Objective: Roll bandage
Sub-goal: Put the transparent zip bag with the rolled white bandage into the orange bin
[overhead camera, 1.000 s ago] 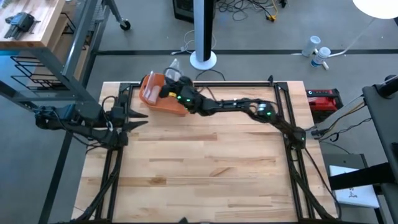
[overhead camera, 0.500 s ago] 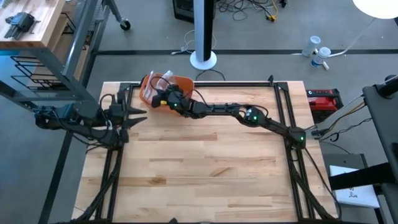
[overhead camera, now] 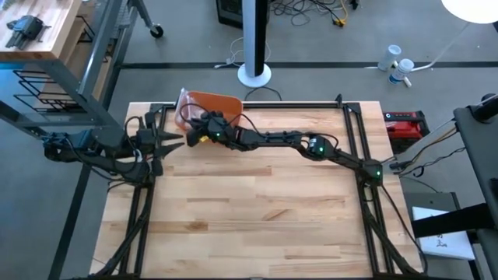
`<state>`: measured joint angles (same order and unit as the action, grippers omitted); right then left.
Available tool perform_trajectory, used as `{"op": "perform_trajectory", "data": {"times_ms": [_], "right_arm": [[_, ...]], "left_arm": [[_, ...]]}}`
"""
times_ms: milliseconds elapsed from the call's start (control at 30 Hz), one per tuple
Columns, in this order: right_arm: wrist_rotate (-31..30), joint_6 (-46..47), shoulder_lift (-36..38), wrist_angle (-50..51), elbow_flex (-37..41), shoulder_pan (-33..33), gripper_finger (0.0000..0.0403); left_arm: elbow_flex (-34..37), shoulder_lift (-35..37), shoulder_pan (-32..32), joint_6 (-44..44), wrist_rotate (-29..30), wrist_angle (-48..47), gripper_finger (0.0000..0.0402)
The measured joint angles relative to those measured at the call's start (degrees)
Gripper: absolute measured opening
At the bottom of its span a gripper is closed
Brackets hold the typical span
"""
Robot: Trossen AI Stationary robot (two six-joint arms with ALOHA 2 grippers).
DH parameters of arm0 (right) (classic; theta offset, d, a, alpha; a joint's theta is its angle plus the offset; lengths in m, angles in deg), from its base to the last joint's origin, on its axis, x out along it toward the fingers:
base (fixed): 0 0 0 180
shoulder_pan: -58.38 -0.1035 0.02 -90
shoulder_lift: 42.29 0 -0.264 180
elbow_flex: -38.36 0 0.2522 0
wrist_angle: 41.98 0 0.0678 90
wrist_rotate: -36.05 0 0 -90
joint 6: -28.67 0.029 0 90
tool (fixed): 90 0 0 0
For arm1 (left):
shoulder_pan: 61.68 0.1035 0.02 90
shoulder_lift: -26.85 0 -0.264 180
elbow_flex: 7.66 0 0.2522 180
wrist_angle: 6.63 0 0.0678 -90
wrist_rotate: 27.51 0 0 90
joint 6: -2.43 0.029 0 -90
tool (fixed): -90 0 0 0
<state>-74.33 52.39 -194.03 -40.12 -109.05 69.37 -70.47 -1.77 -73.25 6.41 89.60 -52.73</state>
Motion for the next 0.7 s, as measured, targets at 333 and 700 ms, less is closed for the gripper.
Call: {"op": "perform_trajectory", "data": {"times_ms": [333,700], "right_arm": [[-0.6,0.8,1.0,0.7,0.0,1.8,0.0133],[0.4,-14.8,15.5,30.4,0.0,2.9,0.0189]], "left_arm": [[0.0,-0.9,0.0,0.0,0.9,0.7,0.0097],[0.2,-1.9,0.1,-6.5,2.7,-2.9,0.0093]]}}
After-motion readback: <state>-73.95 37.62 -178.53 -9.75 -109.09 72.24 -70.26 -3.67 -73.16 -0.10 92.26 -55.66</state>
